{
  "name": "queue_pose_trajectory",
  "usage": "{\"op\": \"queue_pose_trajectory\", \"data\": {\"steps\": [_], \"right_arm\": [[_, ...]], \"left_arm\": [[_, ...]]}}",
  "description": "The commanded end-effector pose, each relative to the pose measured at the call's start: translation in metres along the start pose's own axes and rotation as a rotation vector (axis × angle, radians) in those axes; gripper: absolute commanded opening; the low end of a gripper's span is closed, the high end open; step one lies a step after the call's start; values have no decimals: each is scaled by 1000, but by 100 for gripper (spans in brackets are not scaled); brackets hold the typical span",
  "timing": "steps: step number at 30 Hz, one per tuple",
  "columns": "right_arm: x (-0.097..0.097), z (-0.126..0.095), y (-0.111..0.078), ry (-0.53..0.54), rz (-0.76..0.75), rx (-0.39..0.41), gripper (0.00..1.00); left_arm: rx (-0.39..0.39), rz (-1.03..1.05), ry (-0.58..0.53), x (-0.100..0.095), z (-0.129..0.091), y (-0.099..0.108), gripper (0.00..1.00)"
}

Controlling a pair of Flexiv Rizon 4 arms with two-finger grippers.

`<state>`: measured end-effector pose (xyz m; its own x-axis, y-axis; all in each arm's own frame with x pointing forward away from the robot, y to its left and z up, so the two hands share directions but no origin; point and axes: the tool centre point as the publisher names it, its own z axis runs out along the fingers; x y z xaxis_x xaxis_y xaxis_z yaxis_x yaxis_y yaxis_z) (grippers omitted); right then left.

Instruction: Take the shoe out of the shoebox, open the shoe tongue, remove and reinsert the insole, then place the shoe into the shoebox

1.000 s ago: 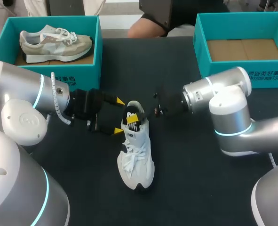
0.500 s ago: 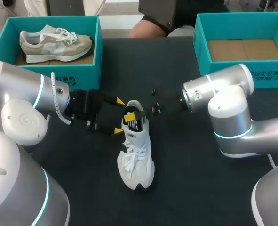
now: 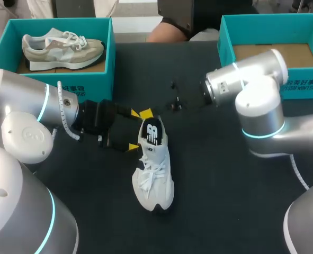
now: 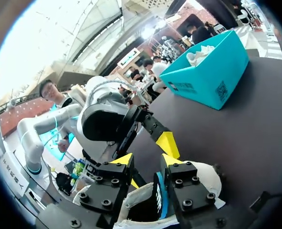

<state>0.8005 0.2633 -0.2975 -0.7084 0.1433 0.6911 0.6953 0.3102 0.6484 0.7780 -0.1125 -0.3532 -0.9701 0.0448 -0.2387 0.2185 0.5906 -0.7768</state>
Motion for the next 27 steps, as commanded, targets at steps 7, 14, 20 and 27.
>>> {"op": "queue_pose_trajectory", "data": {"steps": [7, 14, 20, 27], "right_arm": [[29, -38, 14, -80, 58, 24, 36], [39, -36, 6, -138, 177, -30, 0], [36, -34, 0, -291, 281, -85, 0], [34, -28, -6, -521, 431, -107, 0]], "left_arm": [[-4, 0, 0, 0, 1, 0, 100], [7, 5, -4, 0, -5, -1, 100], [10, 34, 34, -2, -38, -5, 100], [-27, 43, 67, -11, -73, -12, 100]]}}
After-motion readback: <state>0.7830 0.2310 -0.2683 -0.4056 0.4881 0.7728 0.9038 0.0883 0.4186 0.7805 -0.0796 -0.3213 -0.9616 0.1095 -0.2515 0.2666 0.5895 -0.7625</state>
